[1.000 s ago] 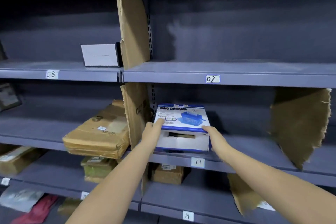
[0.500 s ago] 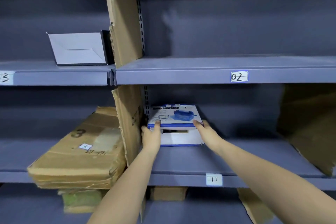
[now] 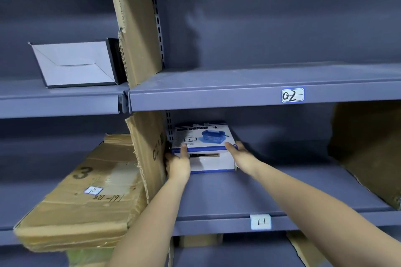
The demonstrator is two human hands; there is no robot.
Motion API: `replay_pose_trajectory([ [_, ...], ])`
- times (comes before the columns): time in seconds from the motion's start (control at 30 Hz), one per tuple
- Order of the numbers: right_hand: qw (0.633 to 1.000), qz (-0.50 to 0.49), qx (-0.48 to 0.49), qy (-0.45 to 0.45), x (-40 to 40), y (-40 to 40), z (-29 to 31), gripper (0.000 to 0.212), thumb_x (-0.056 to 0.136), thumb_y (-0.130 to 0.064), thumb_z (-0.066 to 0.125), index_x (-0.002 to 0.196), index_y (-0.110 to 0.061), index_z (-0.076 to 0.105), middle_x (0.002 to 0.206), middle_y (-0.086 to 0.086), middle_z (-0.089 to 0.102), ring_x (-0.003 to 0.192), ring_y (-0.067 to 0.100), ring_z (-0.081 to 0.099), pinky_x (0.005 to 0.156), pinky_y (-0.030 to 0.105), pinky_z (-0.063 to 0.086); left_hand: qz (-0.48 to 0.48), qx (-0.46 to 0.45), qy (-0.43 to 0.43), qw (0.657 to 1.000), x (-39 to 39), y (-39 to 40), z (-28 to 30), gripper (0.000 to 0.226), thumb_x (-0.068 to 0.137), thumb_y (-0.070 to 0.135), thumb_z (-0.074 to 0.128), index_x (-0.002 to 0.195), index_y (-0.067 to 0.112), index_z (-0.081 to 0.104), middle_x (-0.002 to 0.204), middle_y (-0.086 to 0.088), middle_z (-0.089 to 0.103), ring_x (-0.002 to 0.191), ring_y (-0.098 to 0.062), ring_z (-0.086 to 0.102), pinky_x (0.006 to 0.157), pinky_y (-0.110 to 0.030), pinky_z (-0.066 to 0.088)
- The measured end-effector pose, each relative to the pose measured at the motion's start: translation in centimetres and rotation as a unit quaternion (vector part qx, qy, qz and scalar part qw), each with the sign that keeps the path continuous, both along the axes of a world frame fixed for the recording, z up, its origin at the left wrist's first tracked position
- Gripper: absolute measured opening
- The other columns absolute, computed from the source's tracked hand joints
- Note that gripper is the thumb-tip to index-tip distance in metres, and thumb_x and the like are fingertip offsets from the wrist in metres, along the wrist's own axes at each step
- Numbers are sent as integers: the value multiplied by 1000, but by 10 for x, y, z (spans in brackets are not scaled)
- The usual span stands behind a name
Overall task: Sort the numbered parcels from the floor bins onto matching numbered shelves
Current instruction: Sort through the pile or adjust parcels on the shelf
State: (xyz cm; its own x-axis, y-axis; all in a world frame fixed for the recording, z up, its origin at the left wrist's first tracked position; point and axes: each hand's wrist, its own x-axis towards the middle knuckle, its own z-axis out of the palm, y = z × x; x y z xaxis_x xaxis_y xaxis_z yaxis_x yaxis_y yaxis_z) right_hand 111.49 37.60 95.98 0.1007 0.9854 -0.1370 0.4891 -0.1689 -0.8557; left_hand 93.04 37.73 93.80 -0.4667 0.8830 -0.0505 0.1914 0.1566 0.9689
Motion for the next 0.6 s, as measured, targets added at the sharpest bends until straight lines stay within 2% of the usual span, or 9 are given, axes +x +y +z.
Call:
replay_pose_trajectory([
  [0.1, 1000, -13, 13, -20, -2, -11, 6, 61, 99, -55, 34, 152, -28, 21, 142, 7, 48, 117, 29, 52, 88, 29, 38, -22, 10, 53, 998, 2, -10, 10, 70, 98, 47, 44, 141, -6, 29, 139, -28, 44, 127, -41, 44, 105, -46, 37],
  [0.17, 999, -11, 25, -44, 0, -21, 13, 64, 98, -56, 35, 153, -29, 18, 137, 9, 51, 112, 30, 56, 90, 31, 42, -48, 16, 124, 991, 6, -24, 21, 69, 98, 44, 45, 145, -4, 26, 140, -27, 42, 128, -40, 43, 105, -45, 37],
  [0.27, 997, -2, 47, -66, 7, -38, 25, 64, 98, -51, 40, 153, -25, 20, 134, 9, 53, 114, 30, 57, 93, 32, 44, -70, 44, 268, 960, 14, -46, 41, 68, 98, 38, 48, 148, -1, 23, 148, -22, 35, 133, -38, 39, 107, -41, 33],
  [0.33, 992, -3, 70, -103, 16, -54, 36, 61, 98, -46, 44, 151, -23, 25, 137, 10, 52, 119, 30, 54, 96, 32, 44, -105, 82, 333, 934, 24, -58, 52, 63, 97, 33, 51, 146, -1, 29, 152, -20, 30, 138, -34, 33, 110, -39, 29],
  [0.47, 964, -3, 111, -240, 39, -90, 55, 63, 97, -37, 49, 151, -17, 24, 140, 15, 48, 126, 31, 49, 99, 37, 43, -194, 122, 359, 905, 55, -75, 71, 50, 95, 22, 53, 136, -2, 39, 140, -21, 42, 128, -36, 43, 101, -40, 37],
  [0.6, 927, -28, 139, -347, 81, -138, 57, 63, 96, -34, 50, 151, -18, 23, 146, 10, 42, 129, 31, 46, 99, 42, 44, -284, 179, 400, 853, 107, -97, 75, 49, 94, 20, 52, 137, 2, 39, 134, -19, 48, 124, -35, 45, 101, -41, 35],
])
